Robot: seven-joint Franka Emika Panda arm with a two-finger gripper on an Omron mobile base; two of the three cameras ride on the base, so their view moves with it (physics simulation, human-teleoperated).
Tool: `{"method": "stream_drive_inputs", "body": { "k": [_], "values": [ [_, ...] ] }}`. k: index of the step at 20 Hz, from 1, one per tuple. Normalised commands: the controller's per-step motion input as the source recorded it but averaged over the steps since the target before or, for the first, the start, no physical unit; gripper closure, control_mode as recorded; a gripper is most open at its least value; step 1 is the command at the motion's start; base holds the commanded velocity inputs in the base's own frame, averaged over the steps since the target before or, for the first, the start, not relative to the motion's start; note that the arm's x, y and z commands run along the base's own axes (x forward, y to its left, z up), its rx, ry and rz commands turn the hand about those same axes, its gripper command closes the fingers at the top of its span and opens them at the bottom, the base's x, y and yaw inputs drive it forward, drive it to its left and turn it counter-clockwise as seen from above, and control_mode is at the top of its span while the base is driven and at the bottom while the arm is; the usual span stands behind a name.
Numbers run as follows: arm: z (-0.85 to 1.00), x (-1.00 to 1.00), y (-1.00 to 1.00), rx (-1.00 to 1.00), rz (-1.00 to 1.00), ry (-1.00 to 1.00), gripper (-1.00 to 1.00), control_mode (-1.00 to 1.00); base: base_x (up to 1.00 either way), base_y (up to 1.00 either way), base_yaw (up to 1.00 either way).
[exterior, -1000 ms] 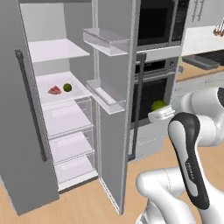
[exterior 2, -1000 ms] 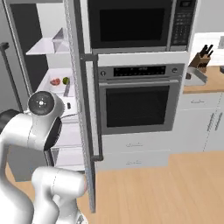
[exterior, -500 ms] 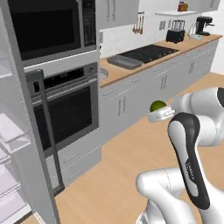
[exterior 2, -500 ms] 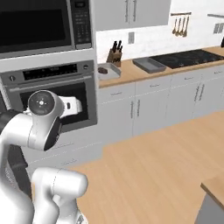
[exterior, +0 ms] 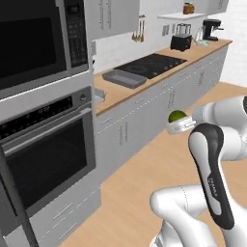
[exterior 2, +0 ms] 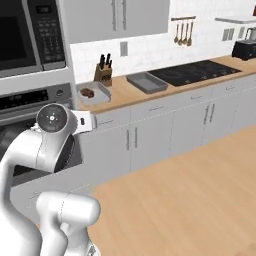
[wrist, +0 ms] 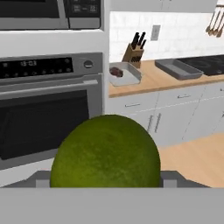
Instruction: Place one lime and one steak in each tupperware on the nearby counter, to pack two identical lunches.
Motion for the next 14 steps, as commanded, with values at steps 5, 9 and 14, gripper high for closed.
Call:
{"method": "stream_drive_inputs", "body": {
  "k": [5, 9, 14],
  "values": [
    [0.00, 0.00, 0.00, 0.00, 0.00, 0.00, 1.00, 1.00, 1.00, -0.31, 0.02],
    [0.00, 0.00, 0.00, 0.00, 0.00, 0.00, 1.00, 1.00, 1.00, -0.61, 0.17],
    [0.00, 0.00, 0.00, 0.00, 0.00, 0.00, 1.00, 1.00, 1.00, -0.30, 0.42]
  ]
}}
